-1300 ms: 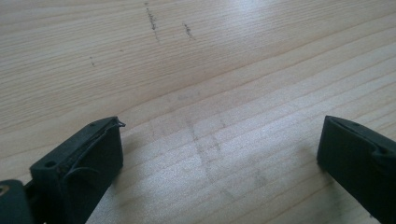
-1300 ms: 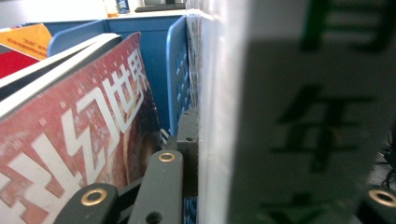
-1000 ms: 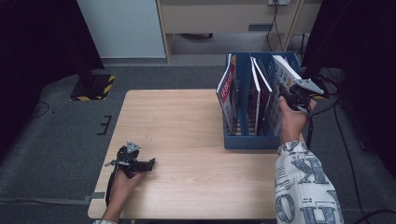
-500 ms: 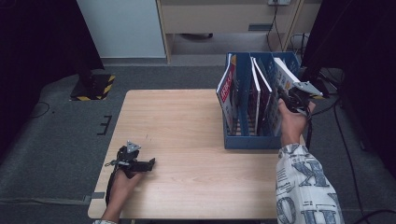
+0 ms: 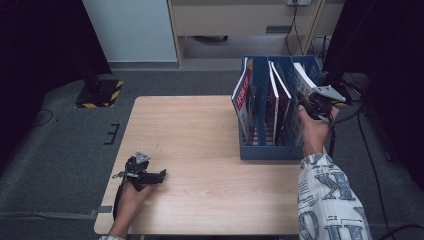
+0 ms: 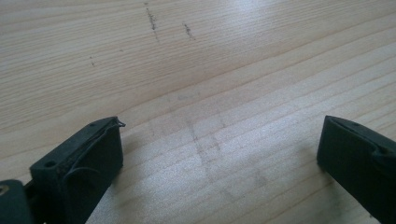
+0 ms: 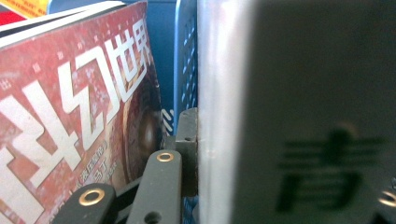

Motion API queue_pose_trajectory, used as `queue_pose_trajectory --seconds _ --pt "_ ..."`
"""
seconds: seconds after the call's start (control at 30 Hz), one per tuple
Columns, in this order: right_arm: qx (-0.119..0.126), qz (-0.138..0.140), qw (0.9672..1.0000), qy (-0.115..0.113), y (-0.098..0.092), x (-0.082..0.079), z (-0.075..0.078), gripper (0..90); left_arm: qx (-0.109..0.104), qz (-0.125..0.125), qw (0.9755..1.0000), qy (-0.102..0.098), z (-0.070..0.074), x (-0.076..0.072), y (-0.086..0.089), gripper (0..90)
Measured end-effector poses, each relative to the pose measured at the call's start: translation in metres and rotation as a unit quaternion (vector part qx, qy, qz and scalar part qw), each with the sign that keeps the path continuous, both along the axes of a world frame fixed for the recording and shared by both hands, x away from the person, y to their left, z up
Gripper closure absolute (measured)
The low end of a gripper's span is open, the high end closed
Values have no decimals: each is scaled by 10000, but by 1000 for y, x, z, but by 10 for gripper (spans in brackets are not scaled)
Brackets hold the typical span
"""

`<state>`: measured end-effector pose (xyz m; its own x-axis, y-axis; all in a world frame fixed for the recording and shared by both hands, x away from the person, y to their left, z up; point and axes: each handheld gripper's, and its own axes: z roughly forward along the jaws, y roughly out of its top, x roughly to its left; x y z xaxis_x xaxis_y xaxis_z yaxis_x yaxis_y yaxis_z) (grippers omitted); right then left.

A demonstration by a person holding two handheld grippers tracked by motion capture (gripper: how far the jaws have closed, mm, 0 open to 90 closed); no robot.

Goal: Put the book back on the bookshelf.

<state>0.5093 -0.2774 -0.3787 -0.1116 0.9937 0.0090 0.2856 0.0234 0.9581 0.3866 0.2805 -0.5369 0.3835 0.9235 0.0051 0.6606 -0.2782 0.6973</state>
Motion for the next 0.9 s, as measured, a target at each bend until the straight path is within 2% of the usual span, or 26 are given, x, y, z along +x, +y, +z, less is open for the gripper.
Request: queue_pose_trajectory --seconds 0.17,0.33,0.5,0.73,0.9 --pt "21 -140 9998 -124 -4 0 3 733 -4 -6 10000 3 0 0 0 0" --pt "-17 -240 9996 -157 -6 4 7 734 -6 -5 10000 2 0 0 0 0" --pt "126 -320 9990 -275 -8 12 4 733 -7 -12 10000 2 0 0 0 0" --pt "222 -262 9991 -241 -10 11 -8 732 -2 -21 10000 1 0 0 0 0" --pt "228 -185 9993 -246 -8 10 -9 729 -2 -22 10000 2 0 0 0 0"
